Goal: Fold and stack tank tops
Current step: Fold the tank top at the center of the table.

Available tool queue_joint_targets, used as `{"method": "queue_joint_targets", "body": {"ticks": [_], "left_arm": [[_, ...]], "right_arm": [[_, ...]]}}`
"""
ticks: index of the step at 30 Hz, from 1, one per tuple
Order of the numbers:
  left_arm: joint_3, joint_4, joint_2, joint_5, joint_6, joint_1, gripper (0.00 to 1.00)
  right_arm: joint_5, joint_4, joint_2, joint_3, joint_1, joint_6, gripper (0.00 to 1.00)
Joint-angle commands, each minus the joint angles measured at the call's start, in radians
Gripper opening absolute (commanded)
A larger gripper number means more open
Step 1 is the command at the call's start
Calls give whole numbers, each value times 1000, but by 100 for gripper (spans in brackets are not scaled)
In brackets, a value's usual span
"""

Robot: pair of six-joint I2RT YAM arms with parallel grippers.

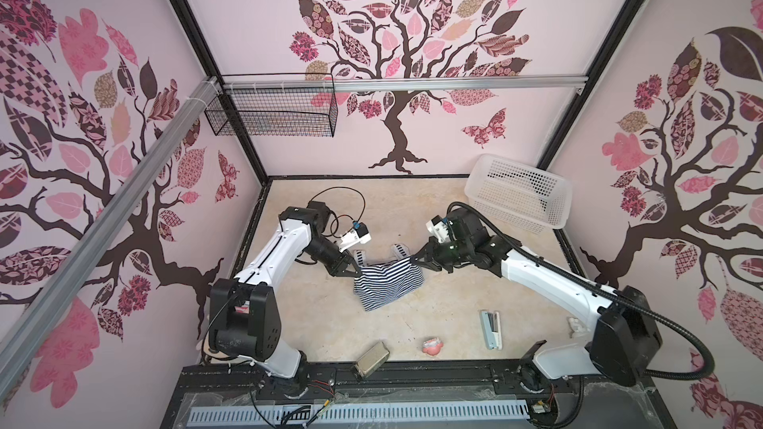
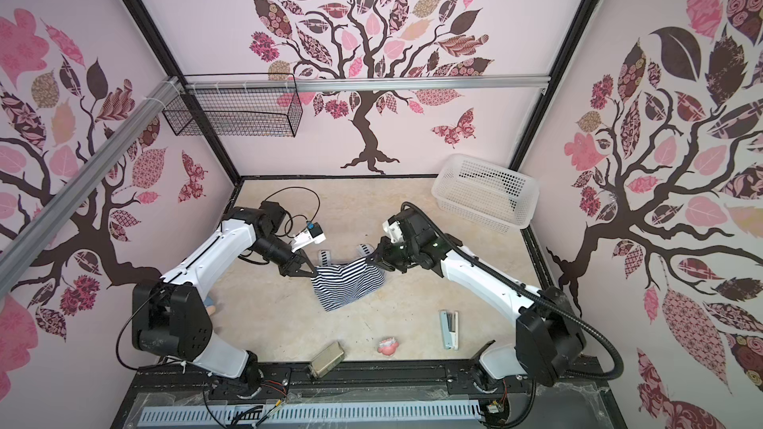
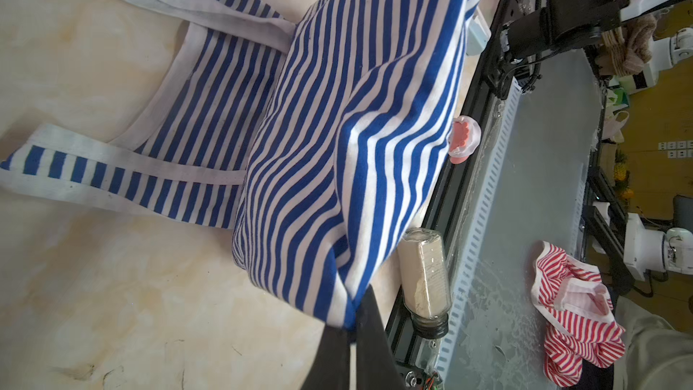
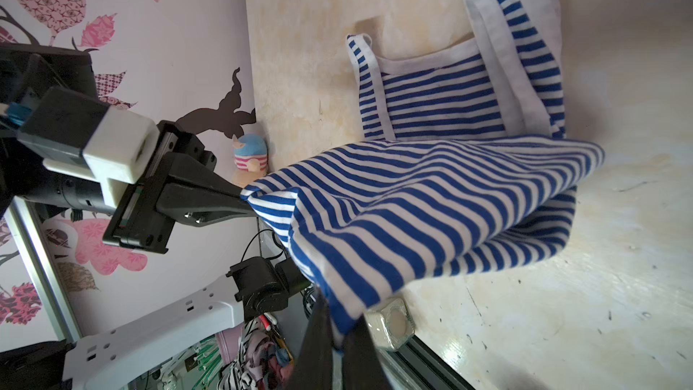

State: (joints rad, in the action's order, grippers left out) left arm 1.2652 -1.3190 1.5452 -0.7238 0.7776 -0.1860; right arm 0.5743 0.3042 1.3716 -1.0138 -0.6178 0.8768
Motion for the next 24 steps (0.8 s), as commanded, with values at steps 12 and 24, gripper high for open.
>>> {"method": "queue_joint_targets", "body": {"ticks": [12, 24], "left_arm": [[-28, 31, -39, -34, -64, -111, 0], [-75, 13, -28, -90, -48, -137, 0]], "right_arm": [[5, -59, -341, 249, -43, 119, 2], [-40, -137, -499, 452, -104, 226, 1]]}}
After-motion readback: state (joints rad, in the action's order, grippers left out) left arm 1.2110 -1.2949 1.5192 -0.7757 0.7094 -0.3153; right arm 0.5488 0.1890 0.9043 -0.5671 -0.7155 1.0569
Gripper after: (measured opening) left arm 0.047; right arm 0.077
